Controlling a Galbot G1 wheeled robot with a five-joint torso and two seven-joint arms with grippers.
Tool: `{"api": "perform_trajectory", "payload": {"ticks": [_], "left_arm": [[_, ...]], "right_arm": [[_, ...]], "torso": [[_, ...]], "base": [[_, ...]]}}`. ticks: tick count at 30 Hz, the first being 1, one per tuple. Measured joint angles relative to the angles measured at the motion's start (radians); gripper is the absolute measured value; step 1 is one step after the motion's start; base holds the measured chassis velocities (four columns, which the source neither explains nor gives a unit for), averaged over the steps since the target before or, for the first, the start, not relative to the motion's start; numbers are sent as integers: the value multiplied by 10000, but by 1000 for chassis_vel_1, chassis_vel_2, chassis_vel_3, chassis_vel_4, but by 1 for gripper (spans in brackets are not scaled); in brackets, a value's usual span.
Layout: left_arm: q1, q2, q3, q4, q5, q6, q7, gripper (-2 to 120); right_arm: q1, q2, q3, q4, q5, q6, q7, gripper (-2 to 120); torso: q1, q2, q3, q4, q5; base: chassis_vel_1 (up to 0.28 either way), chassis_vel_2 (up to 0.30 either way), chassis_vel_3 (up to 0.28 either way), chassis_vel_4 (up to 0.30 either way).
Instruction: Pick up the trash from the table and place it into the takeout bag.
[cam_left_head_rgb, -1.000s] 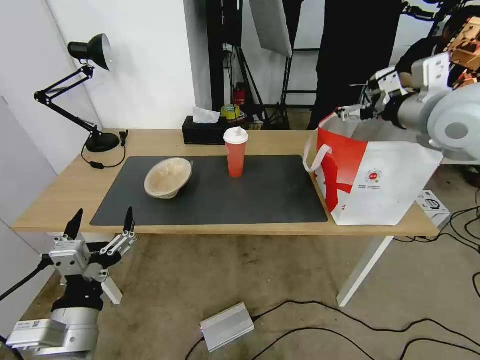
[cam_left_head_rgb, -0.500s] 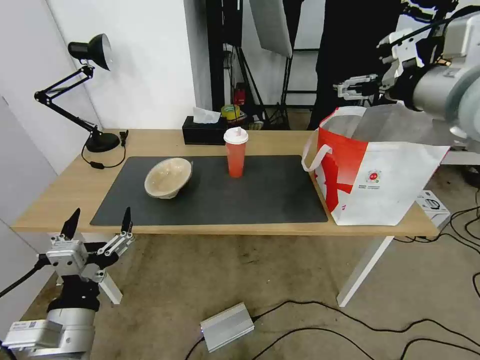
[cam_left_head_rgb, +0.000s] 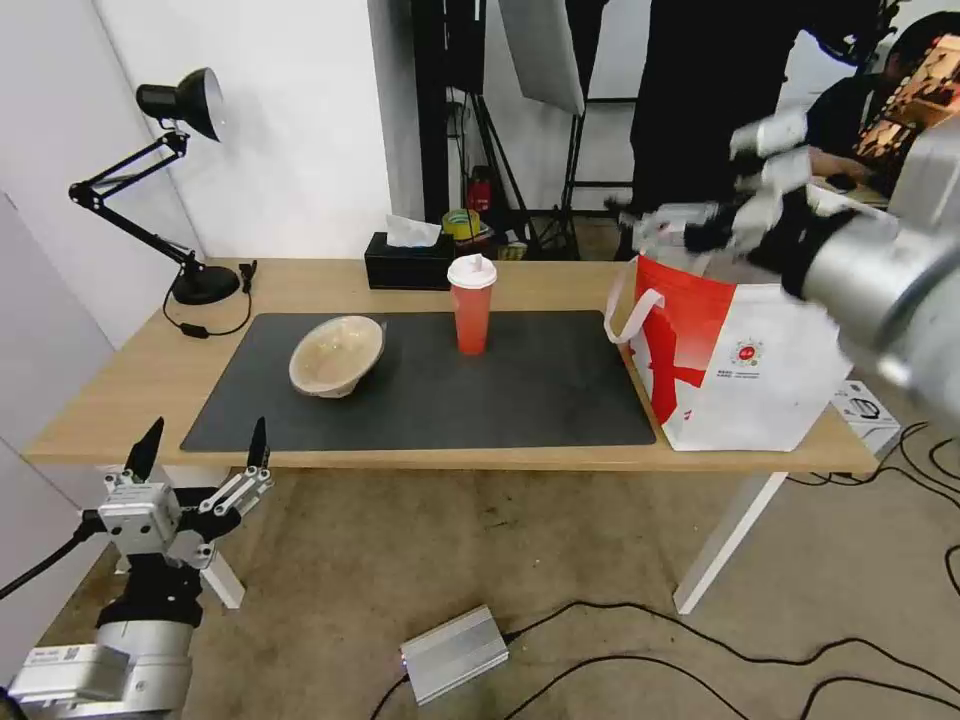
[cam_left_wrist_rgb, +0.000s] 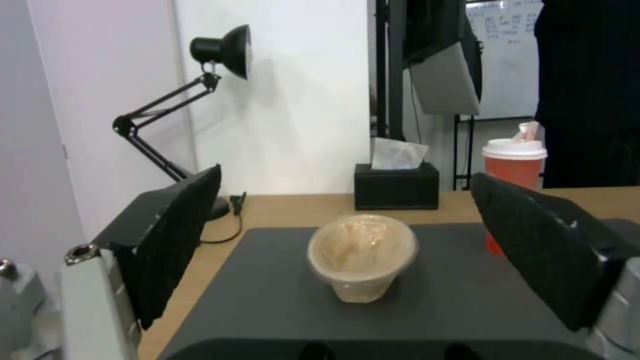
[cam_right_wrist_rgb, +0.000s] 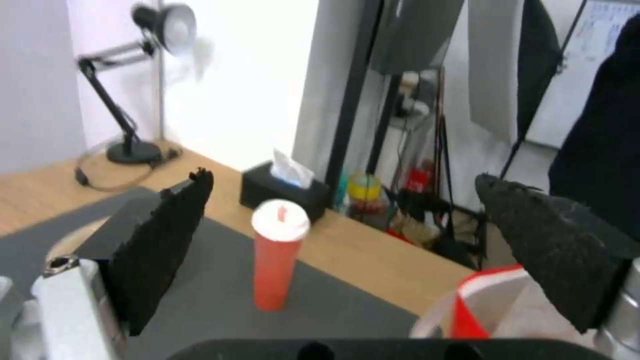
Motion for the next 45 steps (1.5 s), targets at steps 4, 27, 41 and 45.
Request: {"api": "perform_trajectory", "payload": {"ticks": [4, 27, 41, 45], "left_arm": [[5, -46, 87, -41, 109, 14, -24, 100], [211, -248, 304, -64, 561, -117, -260, 100], [305, -253, 357, -64, 758, -565, -214, 100], [320, -269, 352, -63, 792, -811, -152, 100]], "right_arm": [[-1490, 197, 590, 378, -884, 647, -1, 100], [-7576, 3956, 1357, 798, -7656, 2461, -1526, 100], [-10861, 7063, 2052, 1244, -11197, 3490, -2504, 100], [-11568, 7846, 2109, 1467, -11769, 3630, -2587, 100]], "torso": [[0, 1, 0, 3, -3], [0, 0, 0, 1, -1], [-1, 0, 0, 0, -2], [-1, 1, -1, 1, -3]], "base": [[0, 0, 0, 0], [0, 0, 0, 0], [0, 0, 0, 0], [0, 0, 0, 0]]}}
